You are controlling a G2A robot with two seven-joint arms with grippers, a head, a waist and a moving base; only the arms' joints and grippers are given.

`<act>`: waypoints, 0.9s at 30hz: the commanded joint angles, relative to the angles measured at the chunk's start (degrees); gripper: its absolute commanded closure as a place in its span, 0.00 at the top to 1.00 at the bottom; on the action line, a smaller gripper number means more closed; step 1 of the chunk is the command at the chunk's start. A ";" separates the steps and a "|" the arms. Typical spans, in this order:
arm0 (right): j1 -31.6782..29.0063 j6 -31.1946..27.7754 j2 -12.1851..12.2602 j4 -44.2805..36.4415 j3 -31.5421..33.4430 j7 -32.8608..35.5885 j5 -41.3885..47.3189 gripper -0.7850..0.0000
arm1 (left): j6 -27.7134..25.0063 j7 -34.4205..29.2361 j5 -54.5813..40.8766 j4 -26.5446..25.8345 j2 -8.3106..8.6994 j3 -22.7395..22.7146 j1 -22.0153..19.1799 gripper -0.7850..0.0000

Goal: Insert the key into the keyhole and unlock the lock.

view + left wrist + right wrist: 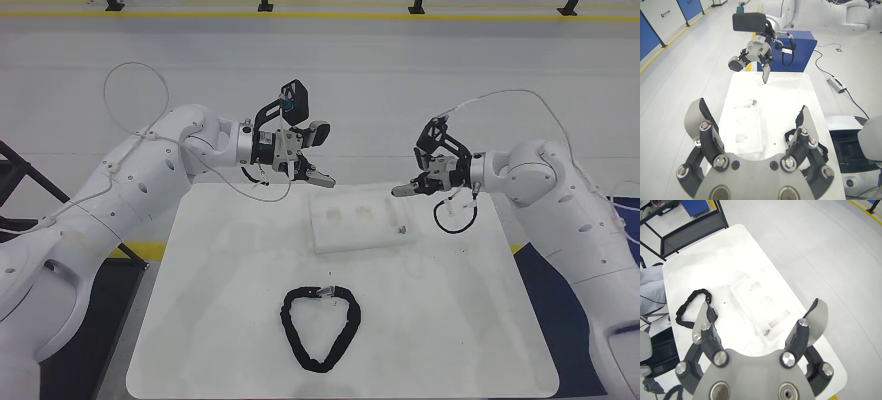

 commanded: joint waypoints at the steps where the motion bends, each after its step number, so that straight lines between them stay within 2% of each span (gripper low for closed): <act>1: 0.04 0.76 -0.38 1.54 -0.72 0.17 0.36 1.00 | 0.00 0.00 0.00 0.00 0.00 0.00 0.00 1.00; 11: -0.58 4.50 -2.66 6.69 -4.70 1.56 1.95 1.00 | 0.00 0.00 0.00 0.00 0.00 0.00 0.00 1.00; 13: -0.56 6.74 -3.20 7.50 -5.41 1.73 1.80 1.00 | 0.00 0.00 0.00 0.00 0.00 0.00 0.00 1.00; 18: -0.36 17.59 -4.79 9.49 -7.08 3.08 1.49 1.00 | 0.00 0.00 0.00 0.00 0.00 0.00 0.00 1.00; 27: 0.48 26.76 -7.61 14.20 -9.05 9.40 5.39 1.00 | 0.00 0.00 0.00 0.00 0.00 0.00 0.00 1.00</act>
